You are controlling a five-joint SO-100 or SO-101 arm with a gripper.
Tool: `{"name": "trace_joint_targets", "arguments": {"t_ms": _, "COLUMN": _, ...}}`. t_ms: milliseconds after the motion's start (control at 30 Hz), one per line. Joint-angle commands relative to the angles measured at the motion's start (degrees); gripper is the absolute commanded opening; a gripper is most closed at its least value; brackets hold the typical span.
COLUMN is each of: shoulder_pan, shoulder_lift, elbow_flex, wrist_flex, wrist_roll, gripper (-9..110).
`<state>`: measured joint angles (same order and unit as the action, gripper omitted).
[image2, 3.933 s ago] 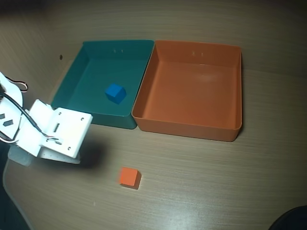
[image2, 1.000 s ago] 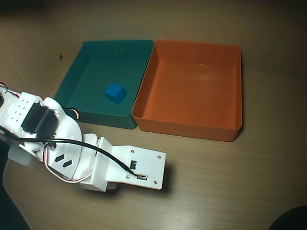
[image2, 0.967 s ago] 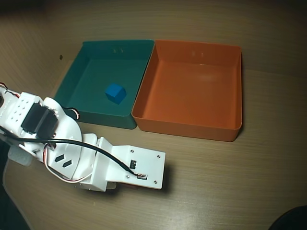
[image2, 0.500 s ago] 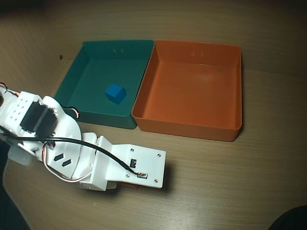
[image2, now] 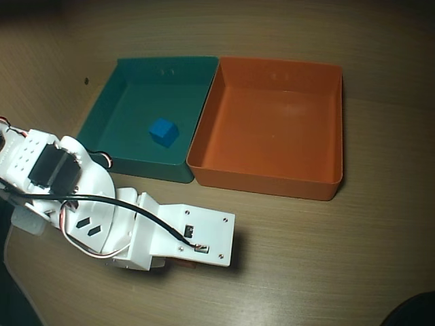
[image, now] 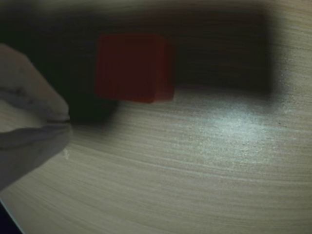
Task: Grasp a cube and put it in the box.
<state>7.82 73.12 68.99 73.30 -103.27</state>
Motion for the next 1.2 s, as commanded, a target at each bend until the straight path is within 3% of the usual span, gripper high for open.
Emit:
{"name": "trace_joint_targets", "arguments": {"t_ms": 0, "shoulder_pan": -0.3, "shoulder_lift": 1.3, "elbow_flex": -3.3, "wrist_flex": 0.1, "wrist_roll": 0.5, "gripper": 13}}
{"name": "trace_joint_targets", "arguments": {"t_ms": 233, "shoulder_pan": 0.1, "shoulder_lift": 1.3, "elbow_flex": -3.3, "wrist_flex": 0.1, "wrist_roll": 0.1, "gripper": 37}}
{"name": "trace_joint_targets", "arguments": {"t_ms": 433, "shoulder_pan": 0.0, "shoulder_lift": 1.3, "elbow_flex": -3.3, "wrist_flex": 0.1, "wrist_roll": -0.3, "gripper": 48}}
{"name": "trace_joint_targets", "arguments": {"t_ms": 867, "shoulder_pan": -0.4, "shoulder_lift": 1.3, "elbow_flex": -3.4, "wrist_flex": -0.2, "wrist_roll": -0.4, "gripper": 51}}
{"name": "trace_joint_targets", "arguments": {"t_ms": 1167, "shoulder_pan": 0.2, "shoulder_lift": -4.8, "elbow_flex": -3.3, "wrist_flex": -11.1, "wrist_roll": -0.4, "gripper": 51}}
